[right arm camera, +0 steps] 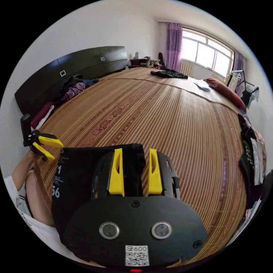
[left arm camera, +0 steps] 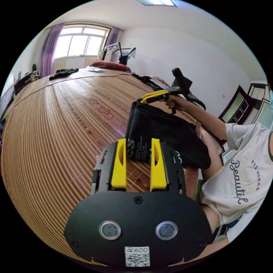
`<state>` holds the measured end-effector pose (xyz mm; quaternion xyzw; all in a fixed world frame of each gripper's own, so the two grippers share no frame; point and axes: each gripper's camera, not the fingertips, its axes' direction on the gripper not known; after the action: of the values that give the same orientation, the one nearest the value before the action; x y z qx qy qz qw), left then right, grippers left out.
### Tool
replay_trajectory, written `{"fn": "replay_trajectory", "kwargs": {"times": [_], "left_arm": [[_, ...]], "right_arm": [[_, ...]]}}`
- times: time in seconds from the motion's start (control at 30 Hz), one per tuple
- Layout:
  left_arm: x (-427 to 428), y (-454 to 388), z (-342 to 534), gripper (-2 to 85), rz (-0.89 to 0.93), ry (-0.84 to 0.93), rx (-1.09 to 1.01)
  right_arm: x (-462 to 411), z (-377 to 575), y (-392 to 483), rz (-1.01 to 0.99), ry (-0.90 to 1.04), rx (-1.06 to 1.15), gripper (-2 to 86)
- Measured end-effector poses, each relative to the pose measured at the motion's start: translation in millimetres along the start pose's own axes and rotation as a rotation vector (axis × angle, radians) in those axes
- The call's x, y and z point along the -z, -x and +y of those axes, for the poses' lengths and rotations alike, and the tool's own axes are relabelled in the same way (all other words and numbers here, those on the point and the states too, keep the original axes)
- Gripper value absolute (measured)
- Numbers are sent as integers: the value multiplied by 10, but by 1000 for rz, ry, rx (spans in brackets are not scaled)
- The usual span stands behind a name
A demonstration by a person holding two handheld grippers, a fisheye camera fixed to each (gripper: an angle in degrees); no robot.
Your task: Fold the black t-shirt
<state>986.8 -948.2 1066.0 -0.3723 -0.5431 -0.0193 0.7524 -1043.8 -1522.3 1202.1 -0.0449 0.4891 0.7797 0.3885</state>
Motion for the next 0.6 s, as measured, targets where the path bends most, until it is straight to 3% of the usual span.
{"fn": "replay_trajectory", "kwargs": {"times": [0.13, 0.3, 0.47, 0.6], "left_arm": [[274, -132, -310, 77, -14, 47, 9], [688, -279, -638, 28, 15, 88, 5], [1516, -503, -863, 23, 149, -105, -100], [1902, -628, -984, 19, 220, -139, -160]], "right_arm": [[-399, -87, -39, -42, 98, 44, 84], [-362, 87, -103, -4, 9, 119, 26], [-74, 316, -253, -7, -159, 195, -7], [22, 388, -478, -96, -252, 216, -8]]}}
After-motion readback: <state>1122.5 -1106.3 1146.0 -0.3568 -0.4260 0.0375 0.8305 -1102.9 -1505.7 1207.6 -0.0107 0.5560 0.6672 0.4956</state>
